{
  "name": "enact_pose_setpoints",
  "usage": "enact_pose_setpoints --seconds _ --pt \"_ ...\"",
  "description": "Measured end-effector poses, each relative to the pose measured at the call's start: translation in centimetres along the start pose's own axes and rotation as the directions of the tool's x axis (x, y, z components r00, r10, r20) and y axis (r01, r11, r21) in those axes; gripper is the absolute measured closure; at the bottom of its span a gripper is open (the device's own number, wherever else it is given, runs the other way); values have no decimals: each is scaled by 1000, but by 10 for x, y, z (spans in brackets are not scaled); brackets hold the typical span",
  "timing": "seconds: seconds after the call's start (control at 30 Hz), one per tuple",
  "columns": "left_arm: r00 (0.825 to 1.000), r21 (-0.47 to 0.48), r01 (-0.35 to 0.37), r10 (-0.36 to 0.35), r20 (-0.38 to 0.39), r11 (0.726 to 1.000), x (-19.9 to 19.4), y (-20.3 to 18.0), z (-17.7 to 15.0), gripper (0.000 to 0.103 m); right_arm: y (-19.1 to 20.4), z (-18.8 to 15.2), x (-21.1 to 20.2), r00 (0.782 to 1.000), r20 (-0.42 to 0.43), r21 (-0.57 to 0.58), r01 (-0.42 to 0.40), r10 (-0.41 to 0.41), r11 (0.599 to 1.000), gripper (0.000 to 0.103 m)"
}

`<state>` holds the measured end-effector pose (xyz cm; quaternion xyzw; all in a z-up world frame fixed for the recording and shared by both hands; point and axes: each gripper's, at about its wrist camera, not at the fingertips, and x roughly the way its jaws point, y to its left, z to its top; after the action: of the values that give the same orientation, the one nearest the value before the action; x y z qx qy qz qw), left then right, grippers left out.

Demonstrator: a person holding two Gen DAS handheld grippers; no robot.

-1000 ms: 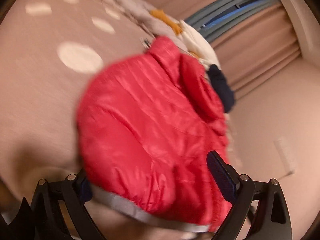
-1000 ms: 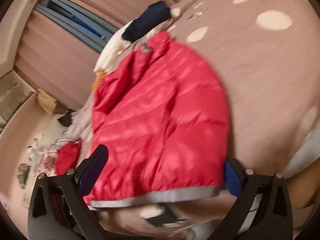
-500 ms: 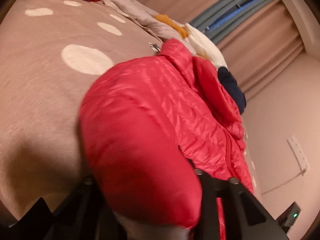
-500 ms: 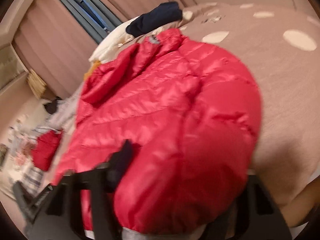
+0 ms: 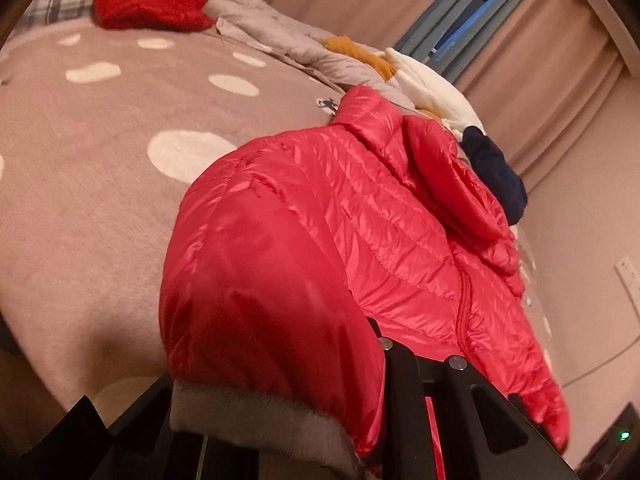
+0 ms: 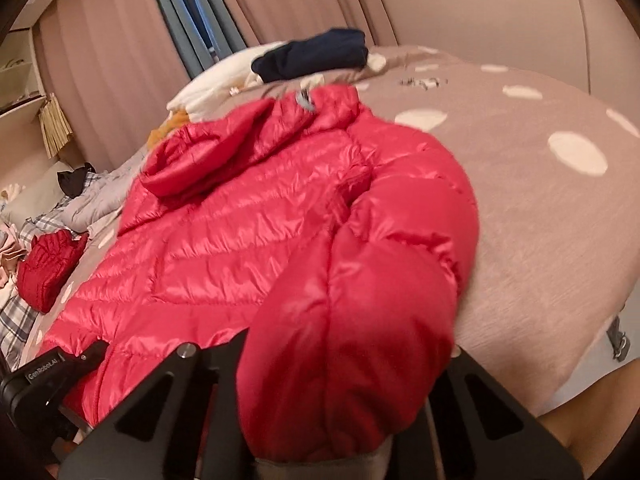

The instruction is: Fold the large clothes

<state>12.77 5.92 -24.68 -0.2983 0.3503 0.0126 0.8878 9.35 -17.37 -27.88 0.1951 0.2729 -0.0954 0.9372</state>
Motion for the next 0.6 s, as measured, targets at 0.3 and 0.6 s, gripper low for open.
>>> enact_pose_setpoints --seconds 0.3,0.6 --pt "994 38 50 -53 92 998 -53 -18 10 86 -4 16 -45 995 80 36 -58 55 998 90" --pt "962 106 173 -191 197 979 -133 -34 19 86 -3 43 -119 960 217 50 -194 179 980 90"
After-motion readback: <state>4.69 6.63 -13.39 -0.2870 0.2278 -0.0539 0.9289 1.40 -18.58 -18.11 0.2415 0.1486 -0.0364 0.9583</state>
